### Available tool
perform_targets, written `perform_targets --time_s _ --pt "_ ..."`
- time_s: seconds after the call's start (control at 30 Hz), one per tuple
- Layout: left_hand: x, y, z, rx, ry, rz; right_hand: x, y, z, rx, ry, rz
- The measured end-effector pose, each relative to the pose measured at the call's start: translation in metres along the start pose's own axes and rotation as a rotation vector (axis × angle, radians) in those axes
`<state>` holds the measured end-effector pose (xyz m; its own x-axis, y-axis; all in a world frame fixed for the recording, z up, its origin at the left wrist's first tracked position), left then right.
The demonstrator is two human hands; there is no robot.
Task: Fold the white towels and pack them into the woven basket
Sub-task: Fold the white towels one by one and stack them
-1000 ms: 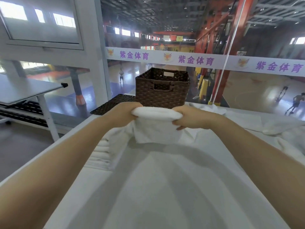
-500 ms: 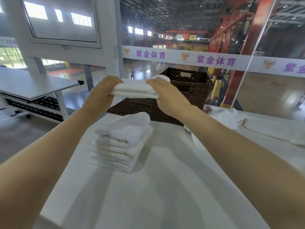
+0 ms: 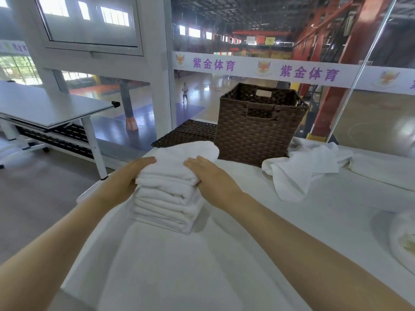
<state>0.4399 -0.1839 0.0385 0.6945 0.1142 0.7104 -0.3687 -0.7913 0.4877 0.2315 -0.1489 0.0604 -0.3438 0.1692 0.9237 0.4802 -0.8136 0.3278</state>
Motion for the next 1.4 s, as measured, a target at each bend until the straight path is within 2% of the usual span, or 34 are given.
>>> perform_targets --time_s 0.1,0.27,0.4,0.57,0.7,0.87,1.03,1.27,1.4 --pt "0.006 -0.002 -0.003 0.060 -0.041 -0.062 0.002 0.000 -0.007 -0.052 0.081 -0.018" --pt "0.027 0.008 -0.019 0.018 -0.025 -0.138 0.021 -0.003 -0.007 -0.074 0.153 -0.160" --pt "0.010 -0.009 -0.011 0.060 0.014 -0.010 0.001 -0.020 -0.001 -0.024 0.121 -0.122" --pt "-0.002 -0.021 -0.008 0.091 -0.013 0.045 -0.010 -0.027 -0.003 -0.039 0.176 -0.132" --pt "0.018 -0.011 -0.015 0.164 0.116 0.180 -0.011 -0.036 0.001 -0.017 0.265 -0.003" --pt "0.036 0.014 -0.082 0.069 0.271 0.027 0.006 -0.053 -0.016 -0.064 0.293 0.021" --pt "0.002 0.032 -0.139 0.115 0.168 -0.008 0.027 -0.081 -0.054 -0.163 0.294 -0.005" --pt "-0.077 0.062 -0.195 -0.087 0.122 0.081 0.050 -0.134 -0.123 -0.361 0.328 -0.032" --pt "-0.141 0.071 -0.219 -0.129 0.066 0.165 0.054 -0.177 -0.170 -0.510 0.344 -0.078"
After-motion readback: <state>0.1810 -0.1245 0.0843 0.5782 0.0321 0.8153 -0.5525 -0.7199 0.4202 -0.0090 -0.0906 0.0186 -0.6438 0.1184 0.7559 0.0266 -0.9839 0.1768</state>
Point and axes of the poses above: each hand's wrist, its own y-axis towards the middle knuckle, its own x-axis out of the back of the hand, z = x × y, the point moved 9 cm from there along y, towards the middle knuckle, and after that the axes turned 6 degrees about -y, right-handed, at the moved point
